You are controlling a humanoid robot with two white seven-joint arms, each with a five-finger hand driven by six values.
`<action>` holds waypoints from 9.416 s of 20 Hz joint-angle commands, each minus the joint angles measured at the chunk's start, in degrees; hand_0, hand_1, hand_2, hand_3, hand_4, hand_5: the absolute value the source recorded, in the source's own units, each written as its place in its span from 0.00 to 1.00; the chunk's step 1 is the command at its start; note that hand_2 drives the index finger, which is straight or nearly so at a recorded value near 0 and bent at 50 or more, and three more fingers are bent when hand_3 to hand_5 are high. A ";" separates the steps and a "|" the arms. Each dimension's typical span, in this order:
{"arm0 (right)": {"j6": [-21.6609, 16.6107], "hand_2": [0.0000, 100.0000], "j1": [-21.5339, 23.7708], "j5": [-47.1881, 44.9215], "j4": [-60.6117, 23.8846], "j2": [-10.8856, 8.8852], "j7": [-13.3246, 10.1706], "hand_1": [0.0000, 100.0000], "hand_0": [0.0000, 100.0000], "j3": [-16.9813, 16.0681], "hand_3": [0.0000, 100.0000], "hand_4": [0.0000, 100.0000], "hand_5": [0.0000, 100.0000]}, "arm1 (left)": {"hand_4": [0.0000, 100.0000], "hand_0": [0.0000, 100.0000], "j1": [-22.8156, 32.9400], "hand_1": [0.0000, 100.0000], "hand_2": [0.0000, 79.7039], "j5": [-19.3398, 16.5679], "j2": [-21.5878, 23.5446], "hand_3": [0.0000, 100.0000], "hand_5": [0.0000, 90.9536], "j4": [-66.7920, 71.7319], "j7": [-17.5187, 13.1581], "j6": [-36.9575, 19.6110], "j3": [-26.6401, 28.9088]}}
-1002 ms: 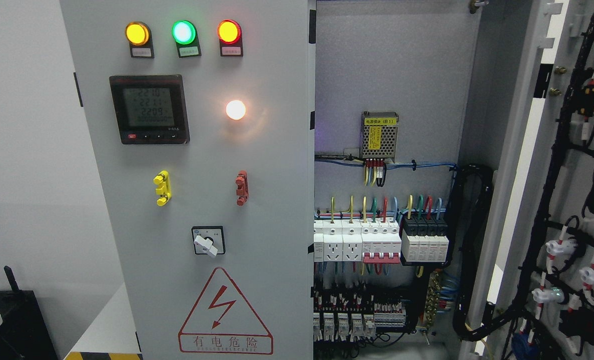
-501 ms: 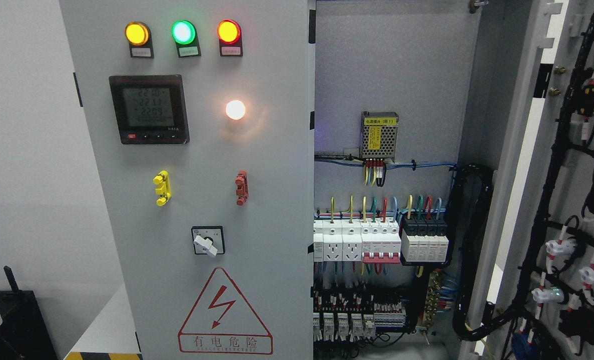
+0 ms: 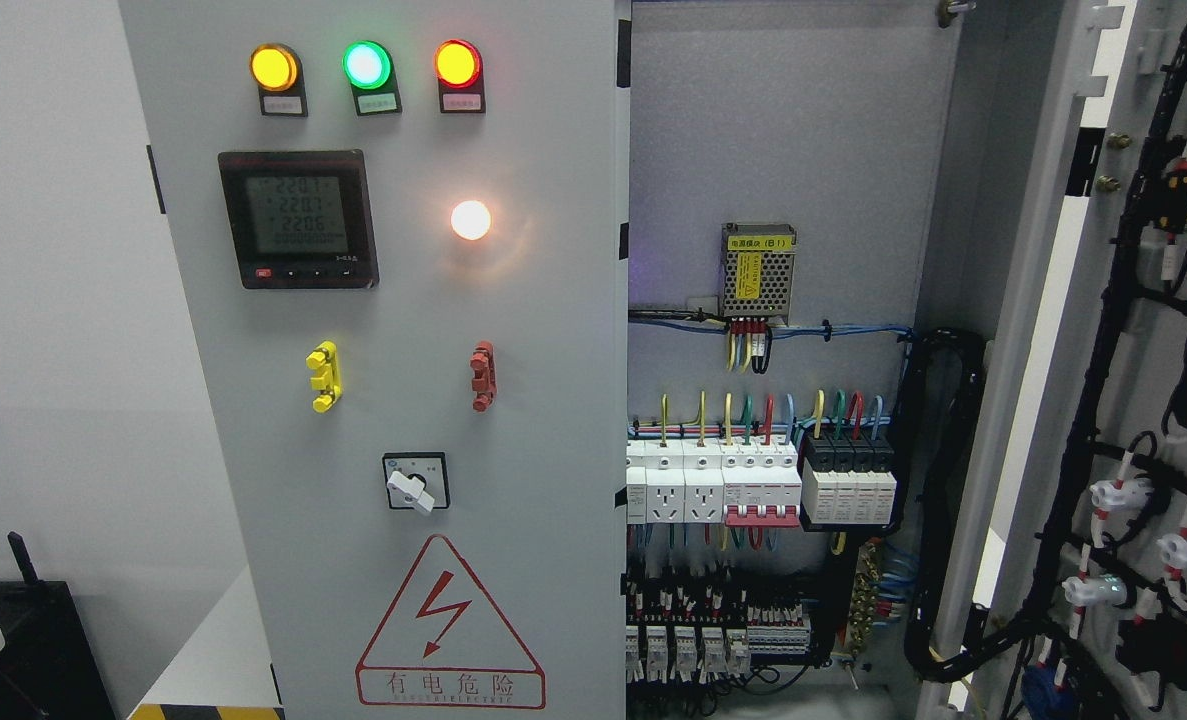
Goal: Open door with both hands
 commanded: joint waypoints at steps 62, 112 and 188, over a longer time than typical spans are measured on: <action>-22.25 0.00 3.71 0.18 -85.80 -8.89 0.42 0.00 0.11 6.99 0.00 0.00 0.00 | 0.03 0.00 0.00 0.00 0.00 0.09 -1.62 0.00 0.00 -0.25 -0.68 -0.81 1.80; 0.78 0.00 -36.11 -11.43 -65.69 -7.39 1.83 0.00 0.11 15.87 0.00 0.00 0.00 | 0.03 0.00 0.00 0.00 0.00 0.09 -1.62 0.00 0.00 -0.25 -0.68 -0.72 1.80; 3.51 0.00 -45.69 -20.13 -58.38 -7.48 6.31 0.00 0.11 18.86 0.00 0.00 0.00 | 0.03 0.00 0.00 0.00 0.00 0.09 -1.62 0.00 0.00 -0.16 -0.68 -0.81 1.80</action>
